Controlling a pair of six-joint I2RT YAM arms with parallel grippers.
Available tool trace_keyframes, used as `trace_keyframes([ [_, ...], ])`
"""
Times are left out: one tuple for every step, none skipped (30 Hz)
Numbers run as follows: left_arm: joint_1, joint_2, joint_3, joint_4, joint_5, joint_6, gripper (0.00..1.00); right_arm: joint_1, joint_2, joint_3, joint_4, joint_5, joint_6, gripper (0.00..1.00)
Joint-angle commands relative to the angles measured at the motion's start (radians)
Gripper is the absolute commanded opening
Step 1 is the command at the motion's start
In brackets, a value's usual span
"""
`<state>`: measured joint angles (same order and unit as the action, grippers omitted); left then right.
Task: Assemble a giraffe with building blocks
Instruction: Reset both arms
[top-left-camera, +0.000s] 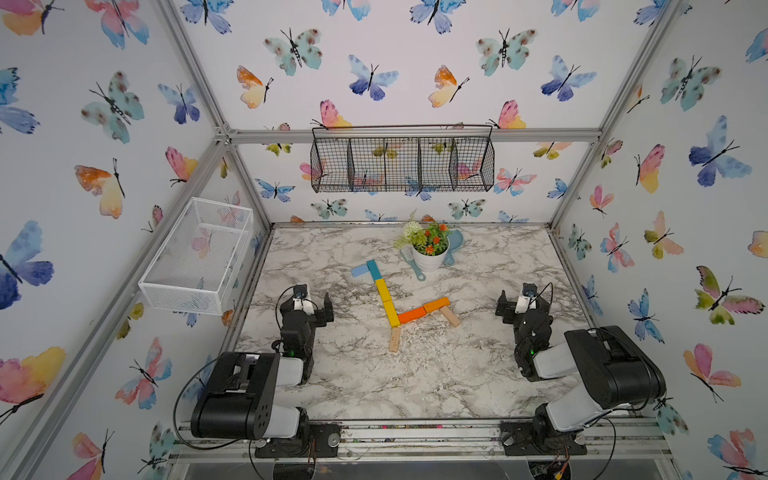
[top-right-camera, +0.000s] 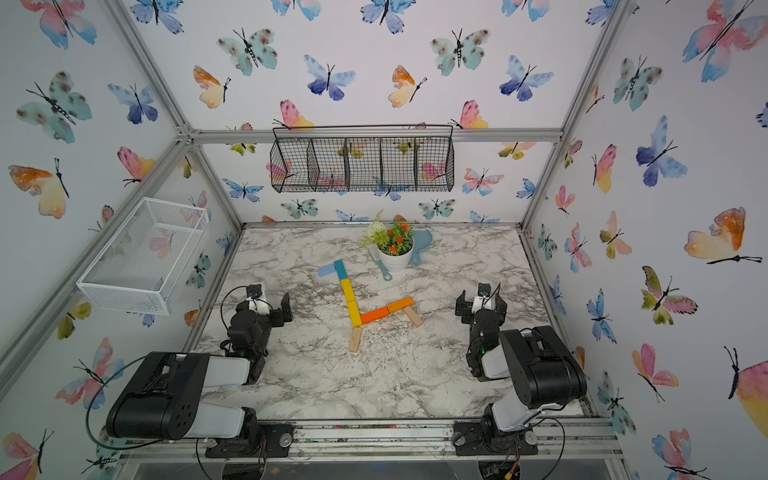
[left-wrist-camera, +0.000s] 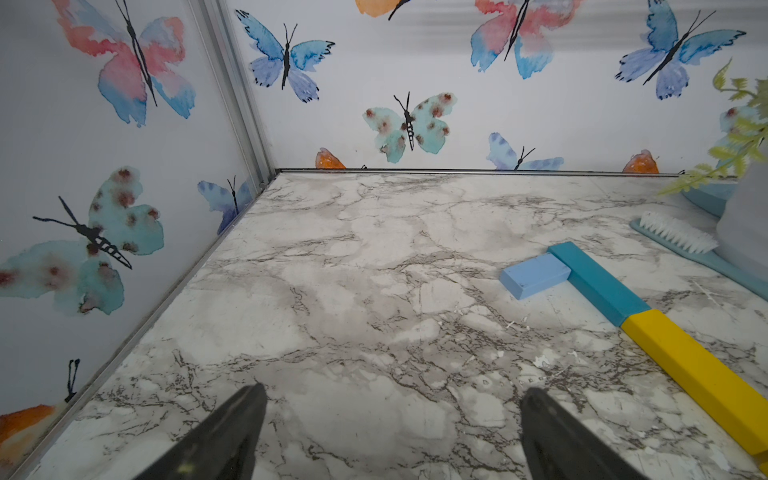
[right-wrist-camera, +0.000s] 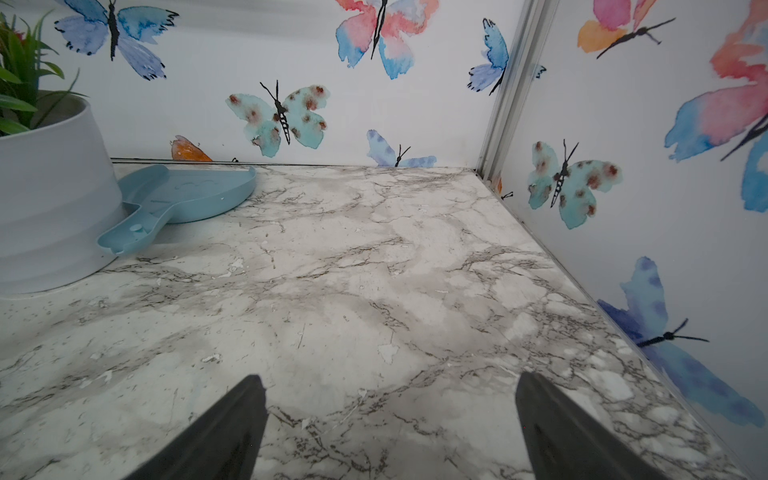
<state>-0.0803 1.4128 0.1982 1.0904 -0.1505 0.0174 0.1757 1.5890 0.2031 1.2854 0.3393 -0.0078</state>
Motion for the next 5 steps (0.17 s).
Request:
trace_keyframes([
  [0.006,-0.010,-0.002,0.000,0.022,-0.005,0.98,-0.004,-0.011,0.014,-0.006,-0.010,0.009,0.98],
  [0.006,-0.010,-0.003,0.000,0.024,-0.004,0.98,-0.004,-0.010,0.013,-0.005,-0.010,0.009,0.98],
  [0.005,-0.009,-0.002,0.000,0.023,-0.005,0.98,-0.004,-0.011,0.014,-0.006,-0.009,0.009,0.98],
  [0.006,-0.010,-0.002,0.000,0.024,-0.004,0.98,-0.004,-0.011,0.013,-0.006,-0.010,0.009,0.98],
  [0.006,-0.010,-0.002,0.000,0.024,-0.004,0.98,-0.004,-0.010,0.013,-0.006,-0.009,0.008,0.98],
])
